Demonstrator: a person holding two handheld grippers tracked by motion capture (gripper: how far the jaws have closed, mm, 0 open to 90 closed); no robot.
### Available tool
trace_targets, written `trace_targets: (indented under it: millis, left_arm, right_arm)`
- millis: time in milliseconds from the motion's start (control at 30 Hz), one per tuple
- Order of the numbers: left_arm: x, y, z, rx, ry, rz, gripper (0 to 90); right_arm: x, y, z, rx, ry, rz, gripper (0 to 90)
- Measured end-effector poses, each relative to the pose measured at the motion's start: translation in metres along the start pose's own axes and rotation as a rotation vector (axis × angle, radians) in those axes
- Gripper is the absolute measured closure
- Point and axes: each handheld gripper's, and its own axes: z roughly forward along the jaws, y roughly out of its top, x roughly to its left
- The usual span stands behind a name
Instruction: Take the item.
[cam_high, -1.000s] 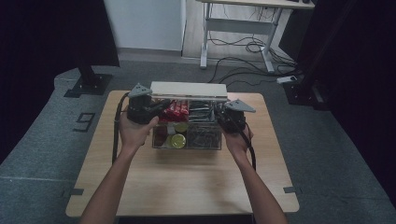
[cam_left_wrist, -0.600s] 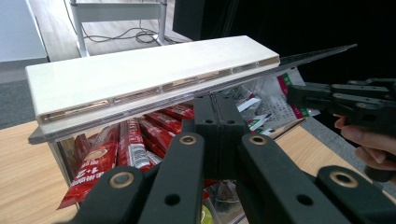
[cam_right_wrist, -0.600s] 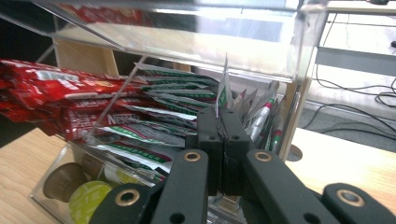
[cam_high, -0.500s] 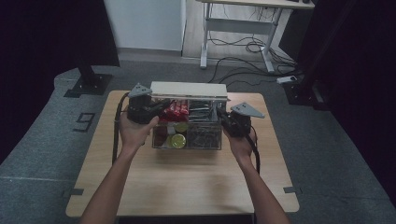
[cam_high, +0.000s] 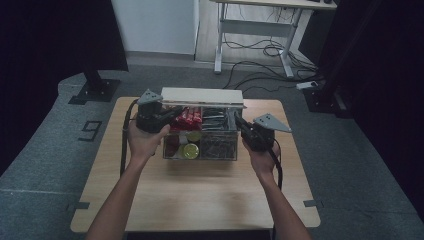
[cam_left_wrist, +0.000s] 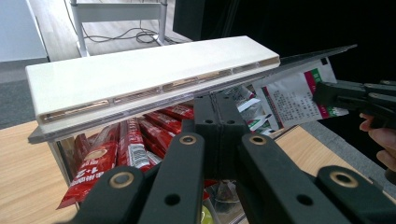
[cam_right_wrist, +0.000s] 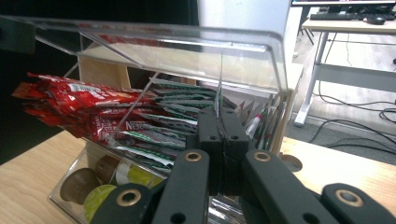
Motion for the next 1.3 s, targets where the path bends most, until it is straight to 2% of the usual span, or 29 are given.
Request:
trace_targets:
  millis: [667, 1300]
  left_arm:
    - [0.001, 0.001, 0.000, 0.001, -0.007, -0.010, 90.0]
    - [0.001, 0.001, 0.000, 0.002, -0.004, -0.008, 89.8]
  right_arm:
    - [0.000, -0.002, -0.012, -0.032, 0.006, 0.008, 89.0]
    - [-0.004, 0.002, -0.038, -0.096, 0.006, 0.009, 89.1]
